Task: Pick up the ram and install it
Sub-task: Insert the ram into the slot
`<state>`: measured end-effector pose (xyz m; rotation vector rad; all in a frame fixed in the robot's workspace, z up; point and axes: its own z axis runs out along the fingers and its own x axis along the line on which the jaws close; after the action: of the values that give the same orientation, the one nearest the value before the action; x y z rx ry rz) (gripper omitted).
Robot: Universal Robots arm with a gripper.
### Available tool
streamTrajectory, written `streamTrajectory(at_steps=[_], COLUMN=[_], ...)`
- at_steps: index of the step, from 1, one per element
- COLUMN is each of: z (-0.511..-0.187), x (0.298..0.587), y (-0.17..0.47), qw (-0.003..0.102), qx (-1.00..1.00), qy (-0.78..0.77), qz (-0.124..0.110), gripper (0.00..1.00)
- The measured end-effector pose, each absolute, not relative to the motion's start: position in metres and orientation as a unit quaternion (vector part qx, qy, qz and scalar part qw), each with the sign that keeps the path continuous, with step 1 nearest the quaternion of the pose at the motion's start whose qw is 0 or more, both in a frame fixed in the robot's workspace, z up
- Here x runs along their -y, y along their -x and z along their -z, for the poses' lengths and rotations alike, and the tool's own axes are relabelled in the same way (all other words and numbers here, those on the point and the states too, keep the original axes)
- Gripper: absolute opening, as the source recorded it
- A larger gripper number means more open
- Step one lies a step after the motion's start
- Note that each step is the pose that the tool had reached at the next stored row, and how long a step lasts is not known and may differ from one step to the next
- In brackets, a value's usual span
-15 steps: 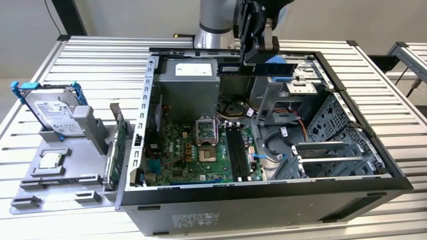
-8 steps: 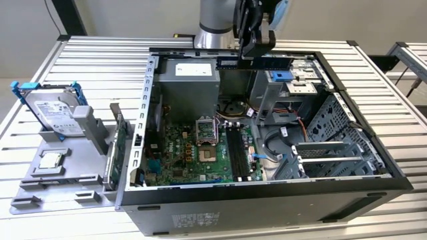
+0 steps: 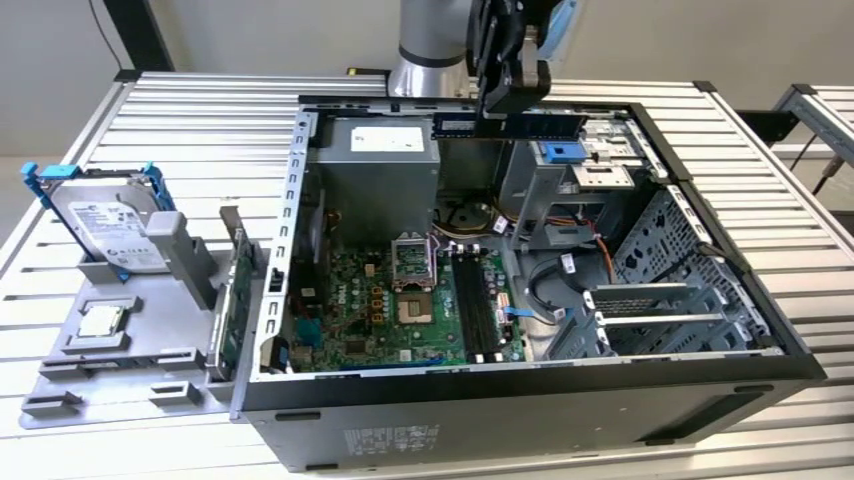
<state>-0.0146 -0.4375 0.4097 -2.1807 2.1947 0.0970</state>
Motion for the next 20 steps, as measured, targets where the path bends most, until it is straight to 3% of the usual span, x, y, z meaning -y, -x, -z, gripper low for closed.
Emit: streamTrajectory(at_steps=[20], z=[-0.4103], x=[0.4381], y=[0.0145], qw=[0.025], qx=[-0.747], qy=[0.664], qz=[-0.03], gripper=[0.0])
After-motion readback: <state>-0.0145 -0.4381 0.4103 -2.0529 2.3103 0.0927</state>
